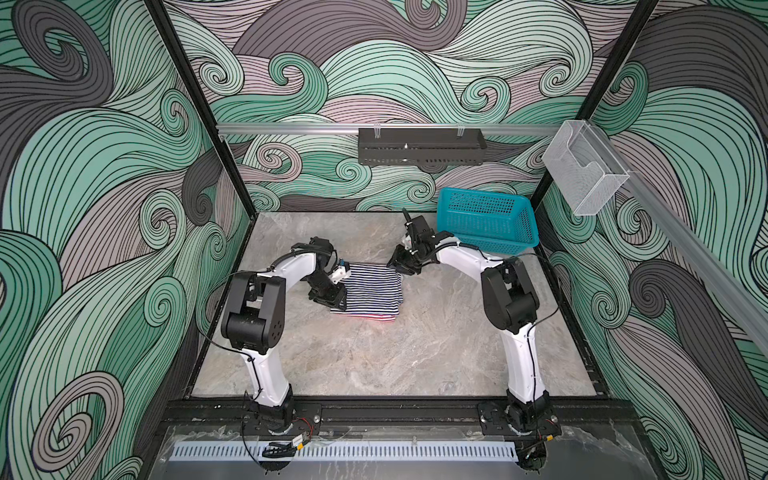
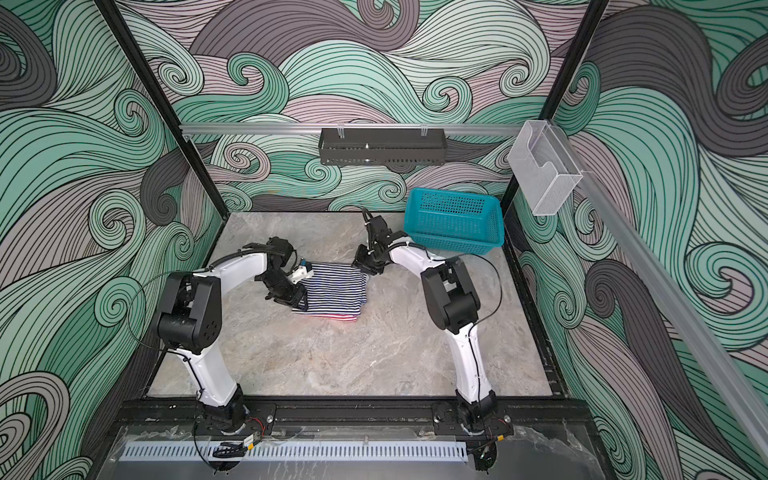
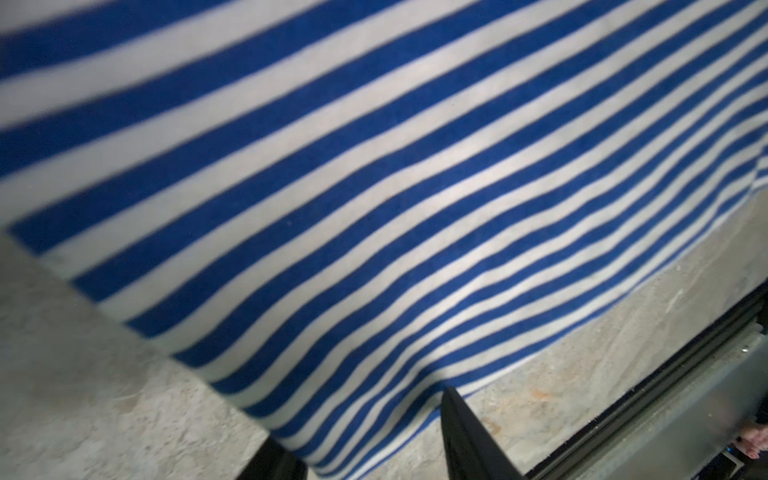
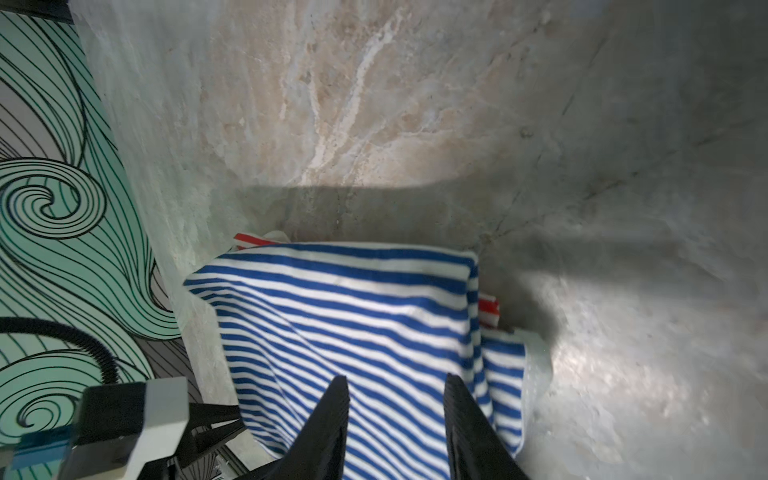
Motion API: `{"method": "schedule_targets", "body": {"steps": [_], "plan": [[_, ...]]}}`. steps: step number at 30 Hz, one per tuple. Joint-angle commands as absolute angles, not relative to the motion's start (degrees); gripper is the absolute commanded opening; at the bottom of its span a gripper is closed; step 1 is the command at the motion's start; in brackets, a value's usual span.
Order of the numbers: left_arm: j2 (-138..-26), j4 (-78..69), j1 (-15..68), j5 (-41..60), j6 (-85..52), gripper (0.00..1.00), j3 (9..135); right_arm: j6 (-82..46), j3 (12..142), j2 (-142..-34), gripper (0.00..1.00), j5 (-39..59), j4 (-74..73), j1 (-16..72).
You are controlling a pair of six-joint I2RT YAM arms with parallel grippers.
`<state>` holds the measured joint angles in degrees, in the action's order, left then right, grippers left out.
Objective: Fold and stack the tank tops
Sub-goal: 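Open both grippers and release the stacked tops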
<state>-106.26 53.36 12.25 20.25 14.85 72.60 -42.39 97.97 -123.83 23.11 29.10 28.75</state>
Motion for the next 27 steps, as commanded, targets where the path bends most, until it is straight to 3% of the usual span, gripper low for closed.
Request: {"method": "schedule_targets", "body": {"steps": [1, 5, 14, 27], "plan": [[-108.14, 56.4, 13.87, 25.92, 16.79, 0.52, 74.53, -39.33, 95.36, -117.16, 0.41, 23.06, 31.41, 27.3], [-108.32, 56.03, 15.17, 27.04, 16.92, 0.52, 74.35, -36.47, 92.68, -113.47, 0.46, 21.51, 33.21, 26.33], [-106.54, 50.96, 14.0, 10.02, 13.1, 0.53, 75.56, -31.68, 85.58, -106.71, 0.62, 16.48, 34.94, 25.3], [-108.27, 49.8, 13.5, 8.48, 13.18, 0.53, 77.77, -29.37, 78.46, -98.04, 0.65, 13.17, 32.84, 23.29]]}}
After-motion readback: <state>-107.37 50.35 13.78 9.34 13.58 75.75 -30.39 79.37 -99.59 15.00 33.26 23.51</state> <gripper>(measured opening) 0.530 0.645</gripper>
